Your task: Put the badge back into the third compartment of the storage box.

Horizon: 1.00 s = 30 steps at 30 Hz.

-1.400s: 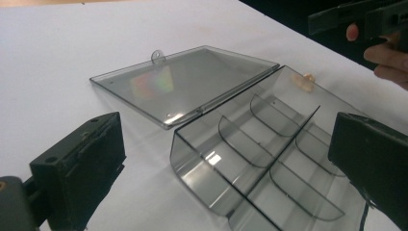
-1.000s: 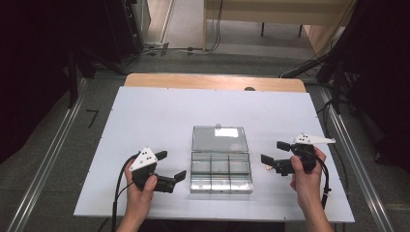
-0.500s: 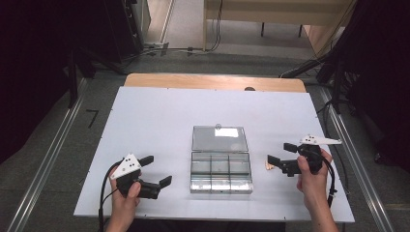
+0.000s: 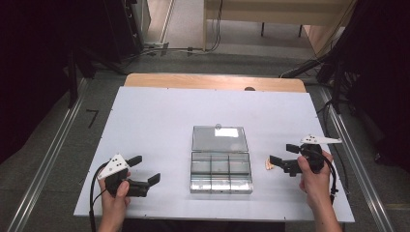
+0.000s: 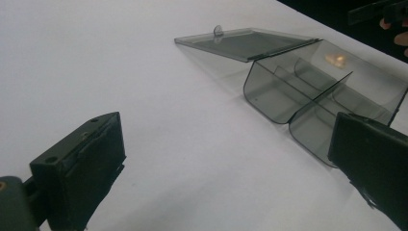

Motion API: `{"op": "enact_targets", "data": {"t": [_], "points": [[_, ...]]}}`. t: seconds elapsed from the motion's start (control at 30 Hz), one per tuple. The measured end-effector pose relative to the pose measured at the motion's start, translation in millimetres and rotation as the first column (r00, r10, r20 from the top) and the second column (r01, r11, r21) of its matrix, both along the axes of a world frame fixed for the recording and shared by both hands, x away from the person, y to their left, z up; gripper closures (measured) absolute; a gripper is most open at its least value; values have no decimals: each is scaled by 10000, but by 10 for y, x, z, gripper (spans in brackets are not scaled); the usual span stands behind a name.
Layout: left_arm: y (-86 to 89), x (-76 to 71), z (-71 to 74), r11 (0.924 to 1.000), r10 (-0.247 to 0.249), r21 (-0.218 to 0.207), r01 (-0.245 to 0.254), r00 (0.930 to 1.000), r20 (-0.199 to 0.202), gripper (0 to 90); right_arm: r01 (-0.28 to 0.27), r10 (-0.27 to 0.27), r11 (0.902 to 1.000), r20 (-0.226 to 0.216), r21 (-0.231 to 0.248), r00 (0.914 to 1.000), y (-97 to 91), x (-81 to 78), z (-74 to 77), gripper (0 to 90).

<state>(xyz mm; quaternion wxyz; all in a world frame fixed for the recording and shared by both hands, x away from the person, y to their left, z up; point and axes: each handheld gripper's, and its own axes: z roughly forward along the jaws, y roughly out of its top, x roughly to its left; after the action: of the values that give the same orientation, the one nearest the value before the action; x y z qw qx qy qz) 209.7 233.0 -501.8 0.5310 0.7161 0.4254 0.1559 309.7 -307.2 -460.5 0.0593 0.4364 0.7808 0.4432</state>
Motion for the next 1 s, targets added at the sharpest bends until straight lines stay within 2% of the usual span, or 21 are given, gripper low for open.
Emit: {"op": "enact_targets", "data": {"t": [0.07,0.13,0.2,0.27,0.4,0.53,0.63,0.83,1.0], "points": [[41,10,-27,9997,201,129,-199,9997,-162,0,22,-24,9999,-163,-153,9999,4,14,-16,0],[88,21,-53,9994,354,18,-354,9990,-277,0,196,-206,9991,-239,-373,9995,8,24,-28,24],[116,23,-54,9990,422,-147,-426,9988,-267,0,373,-381,9990,-351,-257,9987,-4,32,-38,41],[130,23,-52,9988,481,-46,-482,9985,-252,0,467,-471,9989,-502,-78,9976,-17,41,-51,80],[136,22,-69,9989,422,-179,-427,9987,-292,0,786,-805,9964,-694,-304,9943,-29,66,-87,176],[116,23,-81,9992,376,-155,-381,9988,-328,0,591,-636,9966,-781,-582,9949,-13,63,-119,274],[111,18,-89,9992,368,-148,-374,9987,-365,0,518,-574,9941,-559,-955,9968,15,51,-134,347],[101,19,-97,9993,305,-180,-313,9987,-400,0,209,-290,9959,-921,-882,9953,54,76,-178,456],[101,19,-99,9994,265,-206,-274,9988,-411,0,133,-266,9922,-1066,-1239,9939,69,80,-215,517]]}}
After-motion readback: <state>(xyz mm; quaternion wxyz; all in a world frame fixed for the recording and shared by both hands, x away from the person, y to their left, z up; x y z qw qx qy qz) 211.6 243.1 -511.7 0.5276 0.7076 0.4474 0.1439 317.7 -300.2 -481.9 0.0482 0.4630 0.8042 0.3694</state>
